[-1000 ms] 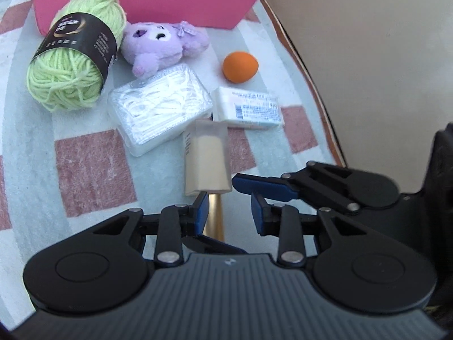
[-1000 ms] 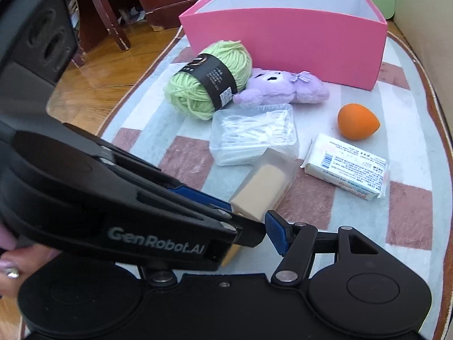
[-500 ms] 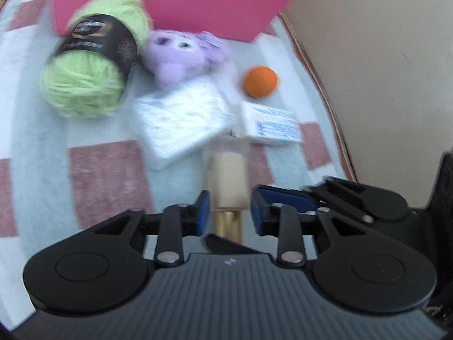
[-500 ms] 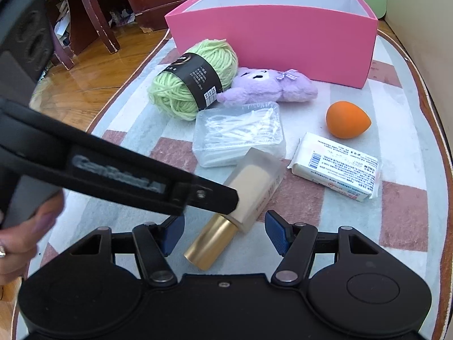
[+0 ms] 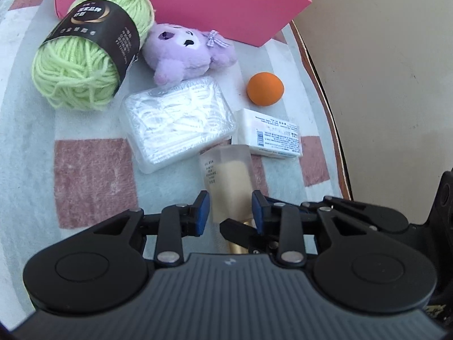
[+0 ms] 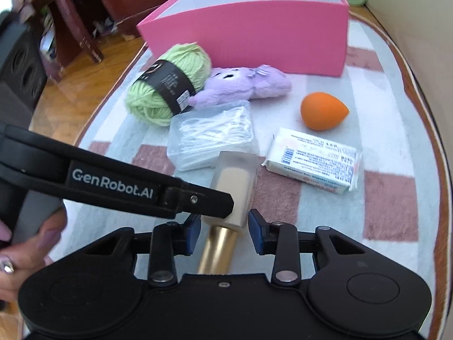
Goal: Organize objects
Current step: 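Close the left gripper on the foundation bottle's gold cap, then lift the foundation bottle and carry it into the pink box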
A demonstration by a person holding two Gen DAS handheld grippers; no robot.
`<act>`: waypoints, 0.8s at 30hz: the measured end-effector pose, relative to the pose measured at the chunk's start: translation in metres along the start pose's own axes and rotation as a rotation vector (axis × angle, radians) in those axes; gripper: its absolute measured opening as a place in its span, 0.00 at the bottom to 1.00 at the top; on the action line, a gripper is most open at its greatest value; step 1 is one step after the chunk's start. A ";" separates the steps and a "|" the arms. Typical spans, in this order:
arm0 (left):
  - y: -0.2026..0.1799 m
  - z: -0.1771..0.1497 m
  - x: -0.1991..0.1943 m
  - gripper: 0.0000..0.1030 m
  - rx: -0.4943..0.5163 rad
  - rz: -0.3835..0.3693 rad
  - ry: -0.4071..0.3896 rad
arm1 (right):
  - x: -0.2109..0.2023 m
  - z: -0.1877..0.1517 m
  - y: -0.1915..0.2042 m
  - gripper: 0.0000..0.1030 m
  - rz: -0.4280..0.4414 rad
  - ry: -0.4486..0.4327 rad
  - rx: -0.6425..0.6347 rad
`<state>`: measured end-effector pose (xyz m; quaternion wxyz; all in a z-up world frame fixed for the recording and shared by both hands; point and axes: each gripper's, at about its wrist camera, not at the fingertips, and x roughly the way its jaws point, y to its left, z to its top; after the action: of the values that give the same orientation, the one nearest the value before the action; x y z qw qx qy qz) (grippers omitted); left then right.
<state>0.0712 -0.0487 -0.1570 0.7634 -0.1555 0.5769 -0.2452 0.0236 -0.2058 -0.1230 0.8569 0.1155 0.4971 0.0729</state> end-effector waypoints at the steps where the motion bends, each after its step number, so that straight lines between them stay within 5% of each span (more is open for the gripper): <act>1: -0.002 0.000 0.003 0.37 0.004 0.005 0.001 | 0.000 0.000 -0.001 0.40 0.004 0.003 0.015; 9: -0.008 -0.003 0.019 0.44 -0.007 0.003 0.013 | 0.013 -0.001 -0.031 0.39 0.097 0.049 0.253; 24: -0.034 -0.006 -0.026 0.42 0.026 0.043 -0.014 | -0.018 0.000 -0.015 0.40 0.130 0.037 0.210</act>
<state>0.0536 -0.0628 -0.1203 0.7743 -0.1351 0.5717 -0.2352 0.0146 -0.2245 -0.1123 0.8241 0.2352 0.5094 0.0779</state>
